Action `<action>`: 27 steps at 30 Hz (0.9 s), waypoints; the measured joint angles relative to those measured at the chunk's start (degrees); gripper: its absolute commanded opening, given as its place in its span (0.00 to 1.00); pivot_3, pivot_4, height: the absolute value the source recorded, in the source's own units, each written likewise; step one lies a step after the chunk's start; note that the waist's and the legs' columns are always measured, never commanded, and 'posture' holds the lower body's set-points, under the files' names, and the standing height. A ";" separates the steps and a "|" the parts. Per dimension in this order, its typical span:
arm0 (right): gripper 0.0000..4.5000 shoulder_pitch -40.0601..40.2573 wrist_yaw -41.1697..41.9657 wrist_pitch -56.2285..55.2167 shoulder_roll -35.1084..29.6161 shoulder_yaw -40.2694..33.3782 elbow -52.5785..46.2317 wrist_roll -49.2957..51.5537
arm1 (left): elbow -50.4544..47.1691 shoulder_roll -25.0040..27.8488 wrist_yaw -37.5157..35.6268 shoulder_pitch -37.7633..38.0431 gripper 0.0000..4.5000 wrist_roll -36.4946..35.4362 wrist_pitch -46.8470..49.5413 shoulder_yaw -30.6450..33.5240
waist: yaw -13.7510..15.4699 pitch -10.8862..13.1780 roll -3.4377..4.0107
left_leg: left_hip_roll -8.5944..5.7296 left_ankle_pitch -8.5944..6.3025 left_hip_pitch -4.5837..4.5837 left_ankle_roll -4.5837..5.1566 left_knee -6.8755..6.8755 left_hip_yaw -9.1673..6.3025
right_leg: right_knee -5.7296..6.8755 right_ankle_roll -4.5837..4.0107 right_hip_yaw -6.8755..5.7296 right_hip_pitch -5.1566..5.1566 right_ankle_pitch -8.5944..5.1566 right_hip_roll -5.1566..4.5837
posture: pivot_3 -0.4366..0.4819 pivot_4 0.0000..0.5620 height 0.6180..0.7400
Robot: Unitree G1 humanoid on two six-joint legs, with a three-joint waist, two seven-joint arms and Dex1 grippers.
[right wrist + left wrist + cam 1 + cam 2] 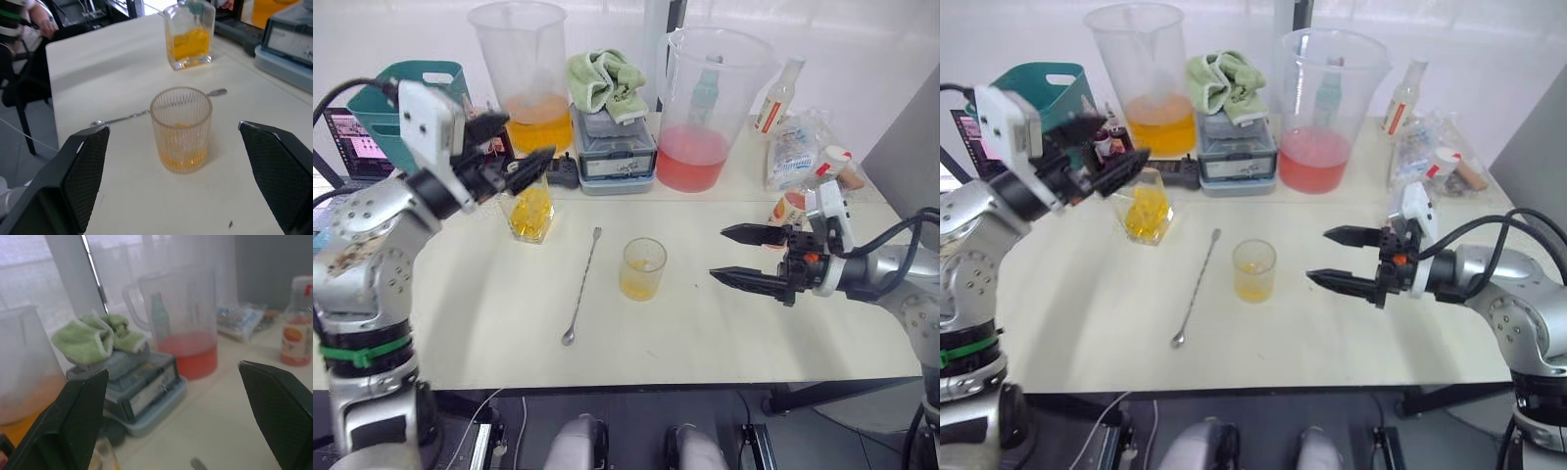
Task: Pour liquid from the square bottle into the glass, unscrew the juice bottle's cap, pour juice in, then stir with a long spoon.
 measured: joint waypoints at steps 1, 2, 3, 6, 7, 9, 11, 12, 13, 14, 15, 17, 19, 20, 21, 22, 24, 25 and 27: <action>1.00 0.79 -0.43 -0.34 0.34 0.10 -0.11 -0.65 | -0.91 0.71 -1.45 3.00 1.00 -0.79 0.55 0.23 | -0.02 0.00 0.00 | 0.00 0.00 0.00 0.00 -0.01 0.00 | -0.01 0.00 0.01 -0.01 0.00 0.00 | 0.48 0.27 0.99; 1.00 1.17 -0.61 -0.54 0.45 0.14 -0.28 -0.69 | -1.47 1.16 -2.79 5.86 1.00 -1.64 0.68 0.42 | -0.07 0.00 0.00 | 0.01 0.01 0.00 -0.01 -0.03 0.00 | -0.02 -0.01 0.01 -0.03 -0.01 0.00 | 0.48 0.27 0.99; 1.00 1.24 -0.72 -0.63 0.51 0.13 -0.44 -0.66 | -1.82 1.38 -3.88 8.14 1.00 -2.10 0.58 0.59 | -0.10 0.00 0.00 | 0.02 0.02 0.00 -0.03 -0.03 0.00 | -0.02 -0.03 0.00 -0.04 -0.02 0.01 | 0.48 0.27 0.99; 1.00 2.02 -1.23 -1.09 0.59 -0.28 -1.35 -0.71 | -3.29 2.48 -6.77 14.46 1.00 -2.41 -0.73 1.25 | -0.10 0.00 0.00 | 0.04 -0.17 0.00 -0.41 -0.05 0.00 | -0.05 -0.07 0.00 -0.05 -0.04 0.01 | 0.48 0.27 0.99; 1.00 2.76 -1.25 -1.82 0.84 -0.43 -1.56 -0.80 | -3.63 2.89 -7.73 17.06 1.00 -2.12 -2.08 1.64 | -0.11 0.00 0.01 | 0.04 -0.20 0.00 -0.45 -0.06 -0.01 | -0.06 -0.08 0.00 -0.05 -0.04 0.01 | 0.48 0.27 0.99; 1.00 4.49 -1.42 -2.71 1.40 -1.27 -1.59 -0.82 | -3.47 3.11 -9.08 21.35 1.00 -0.79 -5.38 2.27 | -0.07 0.00 0.01 | 0.03 -0.21 0.01 -0.47 -0.08 0.00 | -0.09 -0.08 0.00 -0.04 -0.05 0.00 | 0.48 0.27 0.99; 1.00 5.99 -2.16 -3.19 2.23 -2.44 -1.50 -0.82 | -2.58 2.63 -10.26 24.52 1.00 -0.11 -8.01 3.12 | -0.02 0.00 0.01 | 0.04 -0.21 0.01 -0.48 -0.08 0.00 | -0.09 -0.09 0.00 -0.05 -0.05 0.00 | 0.48 0.27 0.99; 1.00 6.98 -2.89 -3.19 2.61 -3.27 -1.33 -0.78 | -0.97 2.26 -10.91 25.15 1.00 0.01 -9.98 3.50 | 0.14 -0.02 0.04 | 0.04 -0.20 0.01 -0.50 -0.09 -0.03 | -0.09 -0.11 -0.02 -0.05 -0.06 0.00 | 0.48 0.27 0.99; 1.00 8.52 -3.49 -3.43 3.05 -4.81 -0.61 -0.77 | 1.67 1.77 -11.67 25.90 1.00 0.26 -12.68 4.72 | 0.26 -0.03 0.05 | 0.05 -0.21 0.02 -0.51 -0.09 -0.03 | -0.10 -0.12 -0.02 -0.06 -0.07 0.00 | 0.48 0.27 0.99; 1.00 10.51 -3.88 -3.85 3.27 -6.65 0.75 -0.92 | 4.92 1.77 -12.53 26.99 1.00 0.98 -15.38 6.23 | 0.35 -0.03 0.05 | 0.05 -0.21 0.02 -0.51 -0.09 -0.02 | -0.13 -0.13 -0.03 -0.06 -0.08 0.00 | 0.48 0.27 0.99; 1.00 12.18 -4.01 -4.34 3.29 -8.21 2.16 -1.27 | 7.69 1.77 -13.02 27.85 1.00 1.53 -17.33 7.42 | 0.37 -0.03 0.06 | 0.04 -0.23 0.02 -0.49 -0.09 0.02 | -0.13 -0.13 -0.01 -0.07 -0.08 -0.02 | 0.48 0.27 0.99; 1.00 14.86 -3.82 -6.06 3.47 -11.79 4.71 -1.90 | 12.46 1.78 -14.26 28.96 1.00 2.49 -21.20 8.95 | 0.53 -0.03 0.07 | 0.05 -0.24 0.01 -0.46 -0.09 0.06 | -0.14 -0.13 0.00 -0.10 -0.08 -0.03 | 0.48 0.27 0.99; 1.00 15.83 -3.77 -8.71 4.48 -15.96 6.77 -1.86 | 17.62 1.77 -15.01 29.22 1.00 3.40 -25.49 9.99 | 0.63 -0.04 0.08 | 0.07 -0.24 0.02 -0.47 -0.11 0.05 | -0.17 -0.13 -0.02 -0.12 -0.08 -0.02 | 0.48 0.27 0.99; 1.00 15.99 -3.78 -9.62 4.73 -17.74 7.67 -1.70 | 19.95 1.81 -15.11 29.16 1.00 3.90 -27.21 10.33 | 0.64 -0.04 0.08 | 0.07 -0.25 0.02 -0.46 -0.11 0.05 | -0.17 -0.13 -0.01 -0.12 -0.08 -0.02 | 0.48 0.27 0.99; 1.00 16.21 -3.86 -10.19 4.95 -19.46 8.48 -1.52 | 22.24 1.84 -15.35 29.13 1.00 4.49 -29.00 10.64 | 0.65 -0.06 0.10 | 0.07 -0.25 0.02 -0.45 -0.12 0.05 | -0.18 -0.13 -0.02 -0.16 -0.08 -0.03 | 0.48 0.27 0.99; 1.00 16.39 -3.96 -10.88 5.33 -21.05 9.38 -1.33 | 24.37 1.86 -15.63 29.17 1.00 4.65 -30.35 11.05 | 0.66 -0.07 0.11 | 0.07 -0.27 0.04 -0.44 -0.13 0.05 | -0.19 -0.13 -0.02 -0.28 -0.08 -0.02 | 0.48 0.27 0.99; 1.00 17.81 -4.07 -12.32 5.84 -23.85 11.45 -1.25 | 27.91 1.86 -16.24 29.31 1.00 4.65 -32.08 11.87 | 0.72 -0.07 0.10 | 0.07 -0.28 0.03 -0.41 -0.13 0.05 | -0.19 -0.13 -0.02 -0.32 -0.08 -0.04 | 0.48 0.27 0.99; 1.00 18.71 -3.95 -13.20 6.05 -24.44 12.32 -1.61 | 28.63 1.86 -16.67 29.54 1.00 4.64 -32.53 12.10 | 0.75 -0.07 0.10 | 0.07 -0.29 0.03 -0.40 -0.13 0.05 | -0.18 -0.13 -0.02 -0.32 -0.08 -0.05 | 0.48 0.27 0.99; 1.00 20.82 -3.63 -15.20 6.60 -24.89 14.49 -2.92 | 29.40 1.86 -17.63 29.91 1.00 4.63 -33.54 12.09 | 0.77 -0.08 0.11 | 0.07 -0.29 0.03 -0.40 -0.14 0.05 | -0.19 -0.13 -0.01 -0.32 -0.08 -0.08 | 0.48 0.27 0.99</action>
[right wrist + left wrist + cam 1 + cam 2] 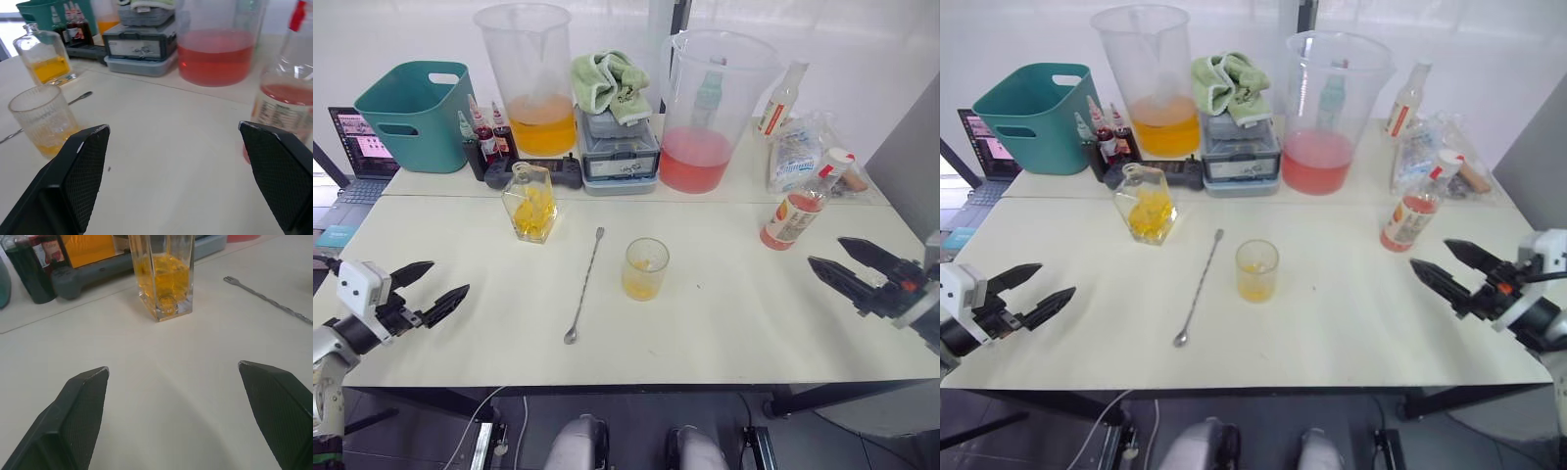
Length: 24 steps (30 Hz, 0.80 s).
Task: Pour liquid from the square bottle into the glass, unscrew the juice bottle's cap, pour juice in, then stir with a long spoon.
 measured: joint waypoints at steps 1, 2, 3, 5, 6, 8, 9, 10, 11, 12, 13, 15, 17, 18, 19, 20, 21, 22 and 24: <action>1.00 0.79 0.13 -0.91 0.27 0.00 0.93 -0.54 | 0.07 0.00 -0.40 0.01 1.00 -0.03 -0.29 -0.03 | -0.05 0.00 0.00 | 0.00 0.00 0.00 -0.01 -0.01 0.00 | 0.00 0.00 0.01 -0.01 0.00 -0.01 | 0.48 0.27 0.99; 1.00 1.50 0.29 -1.68 0.46 0.00 1.58 -1.03 | 0.06 0.00 -0.80 0.00 1.00 -0.06 -0.63 -0.04 | -0.08 -0.01 0.02 | 0.01 0.01 0.00 -0.01 -0.02 0.00 | 0.00 0.00 0.01 -0.01 0.00 -0.01 | 0.48 0.27 0.99; 1.00 1.89 0.36 -2.09 0.56 -0.02 2.11 -1.25 | 0.01 0.00 -1.17 -0.03 1.00 -0.17 -0.75 -0.05 | -0.15 -0.03 0.05 | 0.01 0.01 0.00 -0.01 -0.03 0.00 | 0.00 0.00 0.02 -0.02 0.00 -0.01 | 0.48 0.27 0.99; 1.00 2.20 0.33 -3.01 0.87 -0.05 2.26 -1.50 | -0.31 0.00 -2.00 -0.21 1.00 -0.56 -0.58 -0.20 | -0.32 -0.04 0.08 | 0.03 0.01 0.00 -0.01 -0.05 0.01 | 0.02 -0.01 0.04 -0.05 0.00 -0.01 | 0.48 0.27 0.99; 1.00 2.26 0.24 -3.24 0.97 -0.16 2.25 -1.49 | -0.73 0.01 -2.50 -0.47 1.00 -1.23 -0.04 -0.46 | -0.38 -0.04 0.09 | 0.03 0.01 0.00 -0.01 -0.05 0.01 | 0.03 -0.01 0.03 -0.05 0.00 -0.01 | 0.48 0.27 0.99; 1.00 2.42 -0.10 -3.45 1.11 -0.33 2.05 -1.47 | -2.08 0.32 -3.61 -1.11 1.00 -2.34 1.57 -1.40 | -0.33 -0.05 0.09 | 0.03 0.02 0.00 -0.03 -0.04 0.00 | 0.04 0.00 0.03 -0.04 0.00 -0.02 | 0.48 0.27 0.99; 1.00 2.70 -0.22 -3.47 1.17 -0.35 1.85 -1.43 | -2.63 0.54 -3.93 -1.54 1.00 -2.66 2.15 -1.78 | -0.29 -0.05 0.09 | 0.03 0.02 0.00 -0.03 -0.04 0.00 | 0.04 0.00 0.03 -0.04 0.00 -0.03 | 0.48 0.27 0.99; 1.00 3.13 -0.34 -3.47 1.28 -0.38 1.65 -1.37 | -3.41 0.89 -4.29 -2.12 1.00 -3.43 3.43 -2.13 | -0.23 -0.05 0.09 | 0.03 0.02 0.00 -0.03 -0.04 0.00 | 0.04 0.00 0.03 -0.04 0.00 -0.02 | 0.48 0.27 0.99; 1.00 3.61 -0.51 -3.47 1.51 -0.49 1.35 -1.15 | -4.18 1.23 -4.69 -2.78 1.00 -4.38 4.66 -2.32 | -0.22 -0.05 0.09 | 0.03 0.02 0.00 -0.03 -0.04 0.00 | 0.04 0.00 0.03 -0.04 0.00 -0.02 | 0.48 0.27 0.99; 1.00 4.06 -0.77 -3.47 1.97 -0.70 0.86 -1.04 | -5.15 1.65 -5.15 -3.60 1.00 -5.26 6.17 -2.51 | -0.18 -0.05 0.09 | 0.03 0.02 0.01 -0.03 -0.04 0.00 | 0.05 0.00 0.03 -0.02 0.00 -0.02 | 0.48 0.27 0.99; 1.00 4.39 -1.03 -3.46 2.30 -0.88 0.35 -0.92 | -5.99 2.10 -5.61 -4.53 1.00 -6.17 7.33 -2.93 | -0.17 -0.05 0.09 | 0.03 0.02 0.00 -0.04 -0.04 0.00 | 0.05 0.00 0.03 -0.02 0.00 -0.02 | 0.48 0.27 0.99; 1.00 5.44 -2.20 -3.41 3.11 -1.80 -1.67 -0.24 | -8.16 3.44 -6.89 -7.70 1.00 -8.28 10.82 -4.76 | 0.06 -0.04 0.10 | 0.02 0.03 0.00 -0.05 -0.03 0.00 | 0.06 0.00 0.02 0.03 0.00 -0.01 | 0.48 0.27 0.99; 1.00 6.65 -3.66 -3.38 4.36 -2.52 -4.58 0.38 | -9.81 4.46 -8.22 -12.99 1.00 -10.17 14.05 -7.24 | 0.21 -0.05 0.10 | 0.00 0.05 0.01 -0.08 -0.01 -0.03 | 0.10 0.01 0.01 0.19 -0.01 0.03 | 0.48 0.27 0.99; 1.00 7.20 -4.73 -3.37 5.18 -2.84 -6.15 0.92 | -10.68 4.63 -8.65 -16.05 1.00 -10.95 15.44 -8.67 | 0.27 -0.05 0.10 | 0.00 0.06 0.01 -0.08 0.00 -0.03 | 0.08 0.01 0.01 0.31 -0.01 0.05 | 0.48 0.27 0.99; 1.00 7.44 -5.45 -3.31 5.69 -2.92 -7.28 1.35 | -11.51 4.64 -8.81 -18.04 1.00 -11.44 16.09 -9.46 | 0.15 -0.06 0.11 | -0.01 0.06 0.02 -0.09 0.00 -0.02 | 0.08 0.02 0.03 0.32 -0.01 0.05 | 0.48 0.27 0.99; 1.00 7.78 -6.85 -3.09 6.26 -3.06 -8.74 1.75 | -12.47 4.64 -8.88 -20.43 1.00 -11.81 17.35 -10.72 | 0.00 -0.07 0.13 | -0.01 0.07 0.03 -0.08 -0.01 0.00 | 0.09 0.02 0.05 0.33 -0.01 0.05 | 0.48 0.27 0.99; 1.00 7.61 -8.06 -3.05 6.60 -3.06 -9.67 1.91 | -13.14 4.60 -8.89 -21.87 1.00 -12.34 18.09 -11.73 | -0.11 -0.08 0.15 | -0.01 0.07 0.04 -0.07 -0.02 0.00 | 0.11 0.02 0.05 0.32 -0.01 0.07 | 0.48 0.27 0.99; 1.00 7.29 -9.18 -3.01 6.71 -3.06 -10.32 2.11 | -13.76 4.53 -8.90 -22.84 1.00 -12.63 18.87 -12.59 | -0.38 -0.09 0.18 | 0.00 0.11 0.05 -0.03 -0.03 0.00 | 0.13 0.02 0.06 0.30 -0.01 0.10 | 0.48 0.27 0.99; 1.00 5.72 -11.14 -2.98 6.71 -3.05 -10.54 2.25 | -14.32 4.39 -8.86 -23.50 1.00 -12.81 19.80 -13.78 | -1.13 -0.10 0.21 | 0.02 0.33 0.09 0.25 -0.11 0.02 | 0.15 0.01 0.06 0.30 -0.02 0.14 | 0.48 0.27 0.99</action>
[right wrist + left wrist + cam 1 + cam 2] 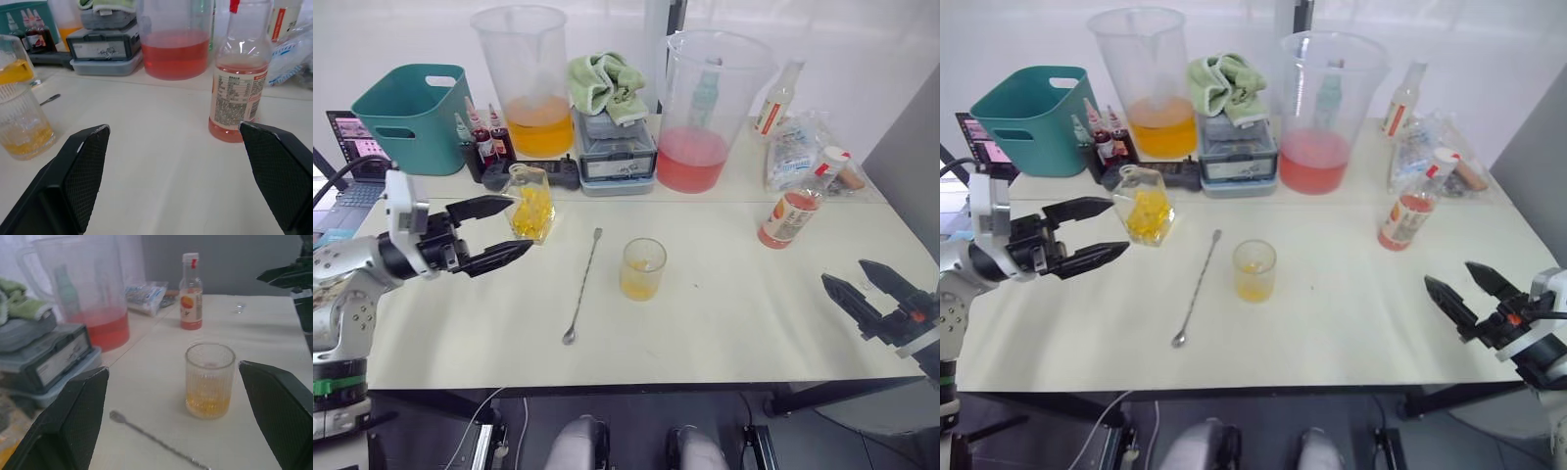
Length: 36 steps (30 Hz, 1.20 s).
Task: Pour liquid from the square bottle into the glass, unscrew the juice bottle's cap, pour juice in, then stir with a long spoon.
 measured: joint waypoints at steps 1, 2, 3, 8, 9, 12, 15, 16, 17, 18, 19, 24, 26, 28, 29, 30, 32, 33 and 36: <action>1.00 -0.94 -1.05 0.01 0.00 0.04 0.01 0.00 | -0.03 -0.21 0.07 -0.29 1.00 -0.05 0.48 -0.35 | -0.26 0.00 0.00 | 0.01 0.02 0.00 -0.02 -0.03 0.00 | 0.01 -0.03 -0.01 -0.01 -0.02 0.02 | 0.48 0.27 0.99; 1.00 -2.51 -2.31 0.08 0.00 0.17 0.07 0.02 | -0.13 -0.39 0.14 -0.66 1.00 -0.24 0.95 -0.72 | -0.50 0.00 0.00 | 0.02 0.04 0.00 -0.01 -0.03 -0.01 | 0.01 -0.04 0.00 -0.03 -0.03 0.02 | 0.48 0.27 0.99; 1.00 -3.71 -3.05 0.18 -0.02 0.30 0.15 0.05 | -0.61 -0.44 0.20 -0.91 1.00 -0.52 1.45 -0.92 | -0.56 0.00 0.00 | 0.02 0.04 0.00 0.00 -0.03 -0.01 | 0.00 -0.04 0.00 -0.02 -0.03 0.02 | 0.48 0.27 0.99; 1.00 -12.86 -4.98 1.31 -3.09 5.01 4.34 -1.97 | -4.09 -0.51 0.94 -1.07 1.00 -1.17 2.92 -1.17 | -0.60 0.01 0.01 | 0.01 0.04 0.00 0.01 -0.01 -0.01 | 0.00 -0.04 0.03 -0.02 -0.03 0.02 | 0.48 0.27 0.99; 1.00 -14.72 -5.21 1.31 -3.59 6.00 5.54 -2.59 | -4.82 -0.58 1.22 -0.94 1.00 -1.32 3.19 -1.12 | -0.54 0.02 0.03 | 0.00 0.05 0.00 0.01 -0.01 -0.01 | -0.01 -0.04 0.03 -0.02 -0.03 0.01 | 0.48 0.27 0.99; 1.00 -22.97 -5.40 1.09 -4.96 9.53 12.26 -5.78 | -7.43 -0.94 2.55 0.37 1.00 -2.20 4.01 -0.63 | -0.45 0.02 0.03 | -0.01 0.04 -0.01 0.02 0.01 0.00 | -0.03 -0.04 0.04 -0.01 -0.03 0.00 | 0.48 0.27 0.99; 1.00 -27.81 -5.31 0.08 -5.32 11.68 18.18 -8.13 | -8.79 -1.24 3.45 2.01 1.00 -2.28 4.19 -0.35 | -0.34 0.02 0.03 | -0.01 0.04 -0.01 0.03 0.01 -0.01 | 0.00 -0.04 0.02 -0.01 -0.03 0.01 | 0.48 0.27 0.99; 1.00 -29.99 -4.89 -0.64 -5.32 12.82 21.28 -9.23 | -9.43 -1.29 4.04 2.97 1.00 -2.30 4.19 0.10 | -0.44 0.02 0.03 | -0.02 0.04 -0.01 0.03 0.01 0.00 | 0.01 -0.04 0.03 -0.01 -0.03 0.01 | 0.48 0.27 0.99; 1.00 -31.53 -4.61 -1.11 -5.33 13.34 23.86 -10.19 | -9.94 -1.55 4.41 3.21 1.00 -2.33 4.21 0.08 | -0.44 0.03 0.05 | -0.03 0.04 -0.02 0.03 -0.01 0.02 | -0.02 -0.04 0.03 -0.01 -0.03 0.01 | 0.48 0.27 0.99; 1.00 -32.85 -4.00 -1.85 -5.34 14.05 26.25 -11.17 | -10.39 -1.62 4.78 3.61 1.00 -2.42 4.21 0.22 | -0.42 0.03 0.05 | -0.02 0.04 -0.02 0.04 0.00 0.02 | 0.00 -0.04 0.02 -0.01 -0.03 0.01 | 0.48 0.27 0.99; 1.00 -33.98 -3.57 -2.76 -5.39 14.80 28.25 -12.01 | -10.71 -1.64 5.11 3.85 1.00 -2.51 4.23 0.37 | -0.47 0.03 0.05 | -0.02 0.04 -0.02 0.04 0.01 0.02 | 0.00 -0.04 0.02 -0.01 -0.03 0.01 | 0.48 0.27 0.99; 1.00 -40.31 -1.84 -6.72 -5.48 17.67 38.97 -16.59 | -12.39 -1.67 6.62 5.32 1.00 -2.96 4.25 1.20 | -0.63 0.05 0.07 | -0.02 0.04 -0.02 0.03 0.00 0.04 | 0.00 -0.04 0.03 -0.02 -0.03 0.01 | 0.48 0.27 0.99; 1.00 -44.82 -1.59 -9.43 -5.22 18.58 45.28 -18.68 | -13.31 -1.65 7.19 6.47 1.00 -2.97 4.24 1.79 | -0.93 0.06 0.10 | -0.02 0.04 -0.02 0.03 0.00 0.08 | -0.03 -0.04 0.04 -0.02 -0.03 0.01 | 0.48 0.27 0.99; 1.00 -47.94 -1.24 -11.73 -5.09 19.47 49.54 -20.13 | -14.24 -1.65 7.48 7.33 1.00 -2.99 4.25 2.03 | -1.03 0.07 0.10 | -0.02 0.04 -0.02 0.03 -0.01 0.07 | 0.00 -0.04 0.02 -0.03 -0.03 0.01 | 0.48 0.27 0.99; 1.00 -49.68 -0.70 -12.96 -4.88 19.90 52.20 -20.82 | -14.59 -1.63 7.70 7.74 1.00 -3.03 4.26 2.51 | -1.10 0.07 0.10 | -0.01 0.04 -0.02 0.03 -0.01 0.07 | 0.00 -0.04 0.02 -0.04 -0.03 0.01 | 0.48 0.27 0.99; 1.00 -51.22 -0.28 -14.13 -4.75 20.29 54.67 -21.47 | -15.04 -1.57 7.93 8.17 1.00 -3.09 4.26 2.89 | -1.17 0.07 0.11 | -0.01 0.04 -0.02 0.03 -0.01 0.07 | 0.00 -0.04 0.03 -0.04 -0.03 0.01 | 0.48 0.27 0.99; 1.00 -53.92 0.17 -16.34 -4.68 21.06 59.49 -22.85 | -15.89 -1.51 8.21 8.92 1.00 -3.16 4.28 3.40 | -1.21 0.08 0.12 | -0.02 0.05 -0.02 0.03 -0.02 0.07 | -0.01 -0.04 0.02 -0.04 -0.03 0.01 | 0.48 0.27 0.99; 1.00 -55.28 0.76 -17.49 -4.64 21.57 61.92 -23.61 | -16.28 -1.46 8.42 9.44 1.00 -3.21 4.29 3.70 | -1.24 0.08 0.12 | -0.01 0.04 -0.02 0.03 -0.02 0.07 | 0.00 -0.04 0.03 -0.03 -0.03 0.01 | 0.48 0.27 0.99; 1.00 -57.22 1.84 -19.34 -4.31 22.16 65.77 -24.83 | -16.57 -1.45 8.67 9.89 1.00 -3.22 4.29 3.98 | -1.27 0.08 0.13 | -0.01 0.04 -0.02 0.02 -0.02 0.07 | -0.01 -0.04 0.02 -0.03 -0.03 0.01 | 0.48 0.27 0.99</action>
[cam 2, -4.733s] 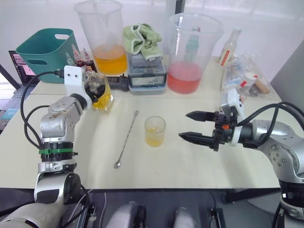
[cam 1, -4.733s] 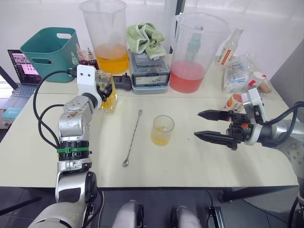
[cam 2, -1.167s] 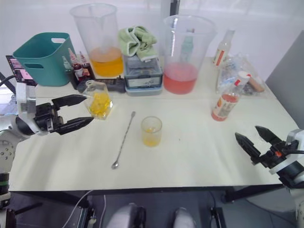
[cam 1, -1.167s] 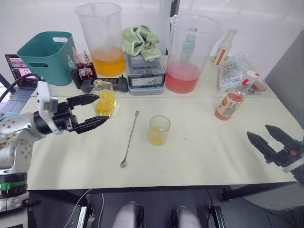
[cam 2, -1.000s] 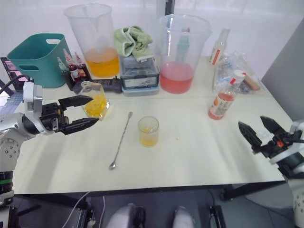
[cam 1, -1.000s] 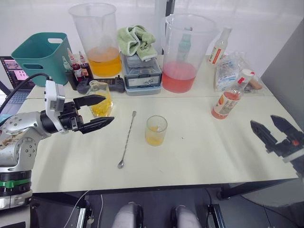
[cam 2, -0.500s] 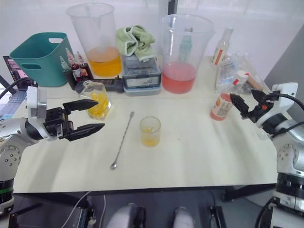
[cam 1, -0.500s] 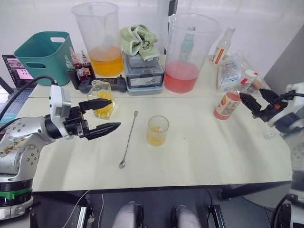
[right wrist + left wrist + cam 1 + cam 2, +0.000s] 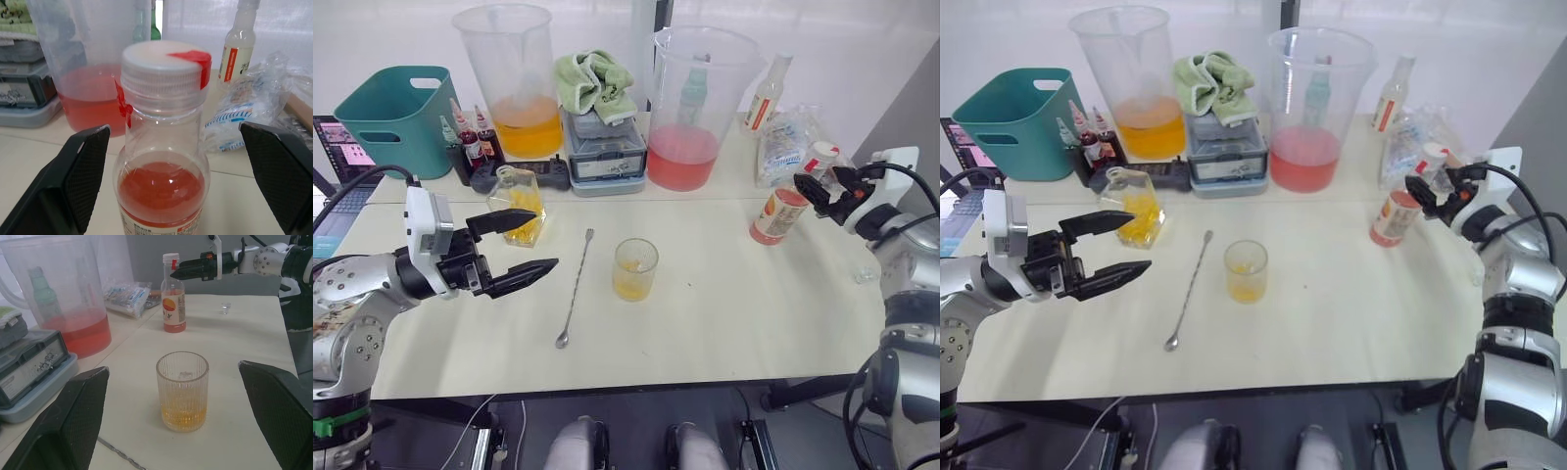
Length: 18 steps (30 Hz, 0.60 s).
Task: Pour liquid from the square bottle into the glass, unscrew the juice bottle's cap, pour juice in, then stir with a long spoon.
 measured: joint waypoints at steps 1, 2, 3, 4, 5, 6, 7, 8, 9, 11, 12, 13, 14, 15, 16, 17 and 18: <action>0.94 -0.68 0.42 -0.83 0.22 0.11 1.46 -0.36 | -0.22 0.01 0.11 0.18 1.00 -0.02 0.00 0.16 | -0.02 0.00 0.00 | 0.00 0.00 0.00 0.00 0.00 0.00 | 0.00 0.00 0.00 0.00 0.00 0.00 | 0.48 0.27 0.99; 0.87 -1.04 0.60 -1.36 0.41 0.13 2.26 -0.55 | -0.48 0.01 0.22 0.36 1.00 -0.02 0.00 0.30 | -0.05 0.00 0.00 | 0.00 0.00 0.00 0.00 -0.01 0.00 | 0.00 0.00 0.00 0.00 0.00 0.00 | 0.48 0.27 0.99; 0.82 -1.45 0.68 -1.77 0.59 0.14 3.08 -0.79 | -0.73 0.01 0.28 0.64 1.00 -0.07 0.00 0.52 | -0.11 0.00 0.00 | 0.00 0.00 0.00 0.00 -0.01 0.00 | 0.00 0.00 0.00 0.00 0.00 0.00 | 0.48 0.27 0.99; 0.74 -2.05 0.80 -2.32 0.81 0.13 4.20 -1.02 | -0.82 0.02 0.36 0.94 1.00 -0.17 0.00 0.81 | -0.19 0.00 0.01 | 0.00 0.00 0.00 -0.01 -0.02 0.00 | 0.00 0.00 0.00 0.00 0.00 0.00 | 0.48 0.27 0.99; 0.67 -2.56 0.88 -2.68 1.04 0.10 5.06 -1.03 | -0.85 0.02 0.44 1.31 1.00 -0.24 0.00 1.03 | -0.30 0.01 0.01 | 0.00 0.01 0.00 -0.01 -0.03 0.00 | 0.00 0.00 0.00 0.00 0.00 0.00 | 0.48 0.27 0.99; 0.60 -2.92 1.09 -3.11 1.22 0.07 5.67 -1.03 | -0.92 0.01 0.51 1.78 1.00 -0.28 0.00 1.05 | -0.38 0.01 0.02 | 0.00 0.01 0.00 -0.02 -0.04 0.00 | 0.00 0.00 0.00 0.00 0.00 0.00 | 0.48 0.27 0.99; 0.52 -3.10 1.37 -3.51 1.29 0.03 6.06 -1.02 | -0.92 0.01 0.55 2.02 1.00 -0.28 0.00 1.05 | -0.40 0.01 0.02 | 0.00 0.01 0.00 -0.02 -0.04 0.00 | 0.00 0.00 0.00 0.00 0.00 0.00 | 0.48 0.27 0.99; 0.44 -3.28 1.66 -3.73 1.35 -0.01 6.49 -1.02 | -0.93 0.01 0.59 2.10 1.00 -0.28 0.00 1.05 | -0.42 0.01 0.02 | 0.00 0.01 0.00 -0.02 -0.04 0.00 | 0.00 0.00 0.00 0.00 0.00 0.00 | 0.48 0.27 0.99; 0.38 -3.31 1.81 -4.06 1.51 -0.13 6.76 -0.97 | -0.99 0.01 0.66 2.22 1.00 -0.28 -0.02 1.05 | -0.42 0.01 0.02 | 0.00 0.01 0.00 -0.02 -0.04 0.00 | 0.00 0.00 0.00 0.00 0.00 0.00 | 0.48 0.27 0.99; 0.29 -3.31 1.92 -4.88 1.98 -0.36 7.10 -0.92 | -1.07 0.00 0.72 2.47 1.00 -0.28 -0.05 1.05 | -0.45 0.01 0.02 | 0.00 0.01 0.00 -0.02 -0.03 0.00 | 0.00 0.00 -0.01 0.01 0.00 0.00 | 0.48 0.27 0.99; 0.26 -3.31 1.99 -5.20 2.02 -0.37 7.24 -0.93 | -1.07 0.00 0.72 2.52 1.00 -0.27 -0.08 1.05 | -0.44 0.01 0.02 | 0.00 0.01 0.00 -0.02 -0.03 0.00 | 0.00 0.00 0.00 0.01 0.00 0.00 | 0.48 0.27 0.99; 0.25 -3.30 2.22 -5.50 2.03 -0.37 7.35 -0.96 | -1.07 0.00 0.69 2.52 1.00 -0.27 -0.14 1.04 | -0.44 0.01 0.02 | 0.00 0.00 0.00 -0.02 -0.03 0.00 | 0.00 0.00 0.00 0.01 0.00 0.00 | 0.48 0.27 0.99; 0.25 -3.30 2.52 -5.58 2.03 -0.37 7.35 -0.95 | -1.06 0.00 0.55 2.52 1.00 -0.26 -0.19 1.03 | -0.45 0.02 0.03 | 0.00 0.00 0.00 -0.02 -0.03 0.00 | 0.00 0.00 0.00 0.00 0.00 0.00 | 0.48 0.27 0.99; 0.25 -3.29 2.86 -5.59 2.03 -0.37 7.27 -0.94 | -1.03 0.00 0.29 2.52 1.00 -0.25 -0.25 0.99 | -0.47 0.02 0.04 | 0.00 0.00 0.00 -0.02 -0.03 0.00 | 0.00 0.00 0.00 0.00 0.00 0.00 | 0.48 0.27 0.99; 0.25 -3.23 3.17 -5.53 2.03 -0.36 6.92 -0.94 | -0.89 0.00 -0.19 2.52 1.00 -0.25 -0.30 0.94 | -0.49 0.05 0.08 | 0.00 0.00 0.00 -0.02 -0.04 0.00 | 0.00 0.00 0.00 0.00 0.00 0.00 | 0.48 0.27 0.99; 0.25 -3.17 3.48 -5.47 2.02 -0.35 6.51 -0.94 | -0.70 0.00 -0.57 2.52 1.00 -0.24 -0.32 0.88 | -0.50 0.09 0.15 | 0.00 0.00 0.00 -0.02 -0.04 0.01 | 0.00 0.00 0.00 -0.01 0.00 0.00 | 0.48 0.27 0.99; 0.25 -2.73 4.02 -4.84 1.93 -0.36 5.13 -0.83 | -0.40 0.01 -1.23 2.47 1.00 -0.15 -0.43 0.76 | -0.49 0.15 0.26 | 0.00 0.01 0.00 -0.02 -0.04 0.02 | 0.00 0.00 0.00 -0.02 0.00 0.00 | 0.48 0.27 0.99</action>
